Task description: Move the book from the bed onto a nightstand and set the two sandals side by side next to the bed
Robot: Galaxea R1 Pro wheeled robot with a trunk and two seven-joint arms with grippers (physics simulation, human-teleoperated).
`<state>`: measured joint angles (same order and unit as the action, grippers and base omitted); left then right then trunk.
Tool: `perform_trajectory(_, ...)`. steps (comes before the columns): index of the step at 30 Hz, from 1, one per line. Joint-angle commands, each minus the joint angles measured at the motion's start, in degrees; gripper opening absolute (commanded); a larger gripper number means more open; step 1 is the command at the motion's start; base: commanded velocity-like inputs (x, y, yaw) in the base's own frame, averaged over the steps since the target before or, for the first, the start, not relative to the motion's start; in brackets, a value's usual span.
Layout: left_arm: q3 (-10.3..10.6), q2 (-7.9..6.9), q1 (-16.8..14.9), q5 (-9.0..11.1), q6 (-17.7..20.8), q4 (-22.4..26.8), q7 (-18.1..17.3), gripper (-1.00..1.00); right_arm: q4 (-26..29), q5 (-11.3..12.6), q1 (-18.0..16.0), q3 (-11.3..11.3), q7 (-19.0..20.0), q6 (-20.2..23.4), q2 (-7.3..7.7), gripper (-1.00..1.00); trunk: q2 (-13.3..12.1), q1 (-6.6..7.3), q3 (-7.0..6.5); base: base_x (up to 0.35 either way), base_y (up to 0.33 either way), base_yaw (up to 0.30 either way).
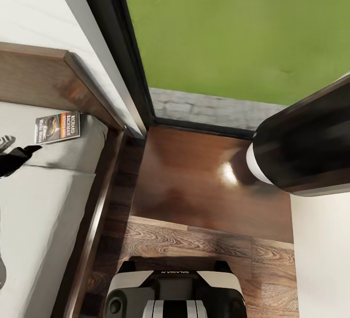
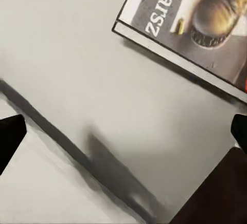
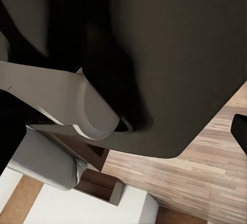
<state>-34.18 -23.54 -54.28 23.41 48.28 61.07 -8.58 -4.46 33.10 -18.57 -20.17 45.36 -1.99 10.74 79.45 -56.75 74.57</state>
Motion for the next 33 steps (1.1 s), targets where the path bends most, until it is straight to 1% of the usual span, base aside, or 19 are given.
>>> perform_trajectory(1,-2.71,0.14,-0.04,0.56,0.75,1.34,-0.85,1.0,-0.2,0.48,-0.06,-0.48,0.28,-0.21,-0.02,1.0,0.02,0.0,0.02,0.0,0.0,0.0)
perform_trajectory(2,-3.73,0.25,-0.04,0.97,0.93,1.94,-1.02,1.0,-0.2,0.48,-0.06,-0.48,0.28,-0.21,-0.02,1.0,0.02,0.0,0.02,0.0,0.0,0.0)
perform_trajectory(3,-5.73,0.55,-0.04,2.27,1.31,3.17,-1.56,1.0,-0.2,0.48,-0.06,-0.48,0.27,-0.21,-0.02,1.0,0.02,0.0,0.02,0.0,0.0,0.0)
perform_trajectory(4,-6.44,0.68,-0.04,2.96,1.48,3.62,-1.81,1.0,-0.2,0.48,-0.06,-0.48,0.26,-0.21,-0.02,1.0,0.02,0.0,0.02,0.0,0.0,0.0)
perform_trajectory(5,-6.71,0.76,-0.04,3.42,1.62,3.9,-1.94,1.0,-0.2,0.48,-0.06,-0.48,0.26,-0.21,-0.02,1.0,0.02,0.0,0.02,0.0,0.0,0.0)
perform_trajectory(7,-6.44,0.83,-0.04,3.87,2.55,4.32,-2.02,1.0,-0.2,0.48,-0.06,-0.48,0.26,-0.21,-0.02,1.0,0.02,0.0,0.02,0.0,0.0,0.0)
perform_trajectory(8,-6.12,0.85,-0.04,3.96,4.46,4.59,-2.02,1.0,-0.2,0.48,-0.06,-0.48,0.26,-0.21,-0.02,1.0,0.02,0.0,0.02,0.0,0.0,0.0)
perform_trajectory(12,-6.03,0.86,0.03,3.83,7.51,5.69,-1.72,1.0,-0.2,0.48,-0.06,-0.48,0.25,-0.21,-0.02,1.0,0.02,0.0,0.02,0.0,0.0,0.0)
perform_trajectory(18,-6.06,0.92,0.44,3.75,8.35,7.43,-1.67,1.0,-0.2,0.48,-0.06,-0.48,0.3,-0.21,-0.02,1.0,0.02,0.0,0.02,0.0,0.0,0.0)
perform_trajectory(22,-5.93,0.53,0.56,3.76,8.55,7.48,-1.79,1.0,-0.2,0.48,-0.06,-0.48,0.31,-0.21,-0.02,1.0,0.02,0.0,0.02,0.0,0.0,0.0)
perform_trajectory(28,-5.38,0.61,0.58,4.28,8.46,7.06,-2.04,1.0,-0.2,0.48,-0.06,-0.48,0.34,-0.21,-0.02,1.0,0.02,0.0,0.02,0.0,0.0,0.0)
perform_trajectory(31,-4.2,0.47,0.51,4.4,8.43,6.69,-2.15,1.0,-0.2,0.48,-0.06,-0.49,0.39,-0.21,-0.02,1.0,0.02,0.0,0.02,0.0,0.0,0.0)
perform_trajectory(32,-2.13,0.27,0.14,4.43,8.33,6.44,-2.22,1.0,-0.2,0.48,-0.06,-0.51,0.42,-0.21,-0.02,1.0,0.02,0.0,0.02,0.0,0.0,0.0)
perform_trajectory(33,-1.62,0.04,-0.2,4.46,8.25,6.37,-2.23,1.0,-0.2,0.48,-0.06,-0.52,0.42,-0.21,-0.02,1.0,0.02,0.0,0.02,0.0,0.0,0.0)
